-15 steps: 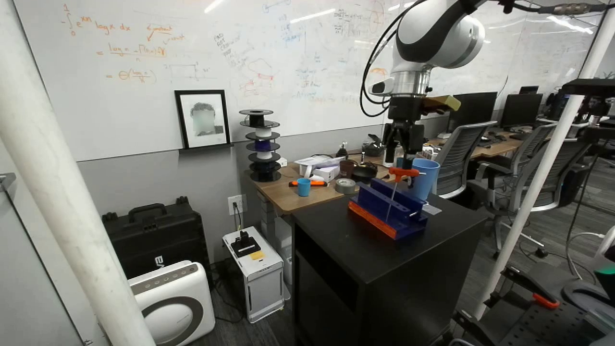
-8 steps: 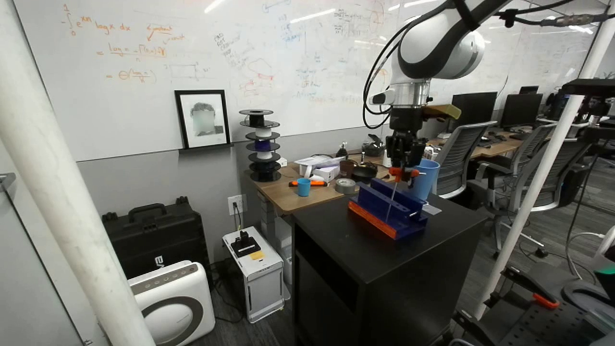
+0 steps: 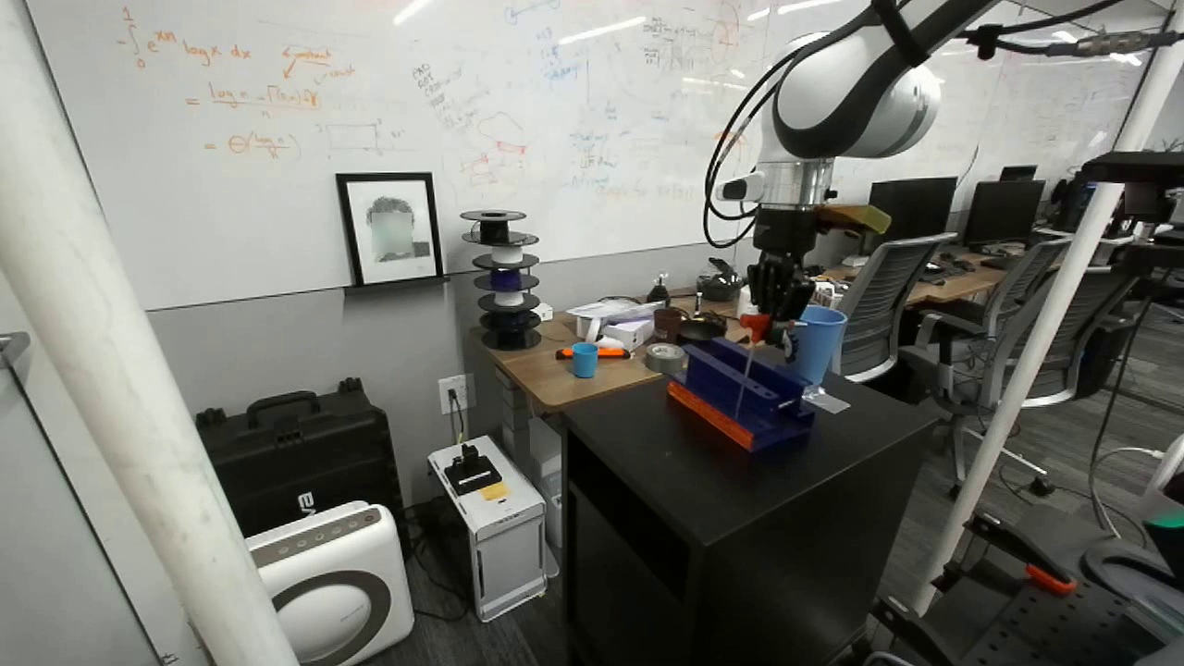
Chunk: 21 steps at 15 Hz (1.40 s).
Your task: Put the orange object inside the blue cup
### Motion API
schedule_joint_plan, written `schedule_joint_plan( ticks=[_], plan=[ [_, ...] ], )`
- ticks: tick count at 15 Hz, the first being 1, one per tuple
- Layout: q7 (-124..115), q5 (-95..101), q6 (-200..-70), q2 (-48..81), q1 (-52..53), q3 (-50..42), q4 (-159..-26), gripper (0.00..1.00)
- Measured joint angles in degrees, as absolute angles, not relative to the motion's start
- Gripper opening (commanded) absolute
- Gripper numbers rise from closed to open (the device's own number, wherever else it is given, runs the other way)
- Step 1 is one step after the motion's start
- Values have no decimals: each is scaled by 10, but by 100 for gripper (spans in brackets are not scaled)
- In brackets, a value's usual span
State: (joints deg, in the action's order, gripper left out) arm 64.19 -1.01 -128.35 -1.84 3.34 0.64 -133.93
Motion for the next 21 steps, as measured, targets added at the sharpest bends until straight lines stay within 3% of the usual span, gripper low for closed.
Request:
schedule_joint_plan(
  ticks=[14, 16, 17, 21],
  plan=[
    [554, -4, -1291, -151, 24, 2, -1303, 14],
    [512, 21, -1293, -177, 17, -3, -1294, 8],
    [491, 34, -1294, -189, 12, -7, -1292, 12],
    [426, 69, -1290, -205, -17, -37, -1295, 11]
  ],
)
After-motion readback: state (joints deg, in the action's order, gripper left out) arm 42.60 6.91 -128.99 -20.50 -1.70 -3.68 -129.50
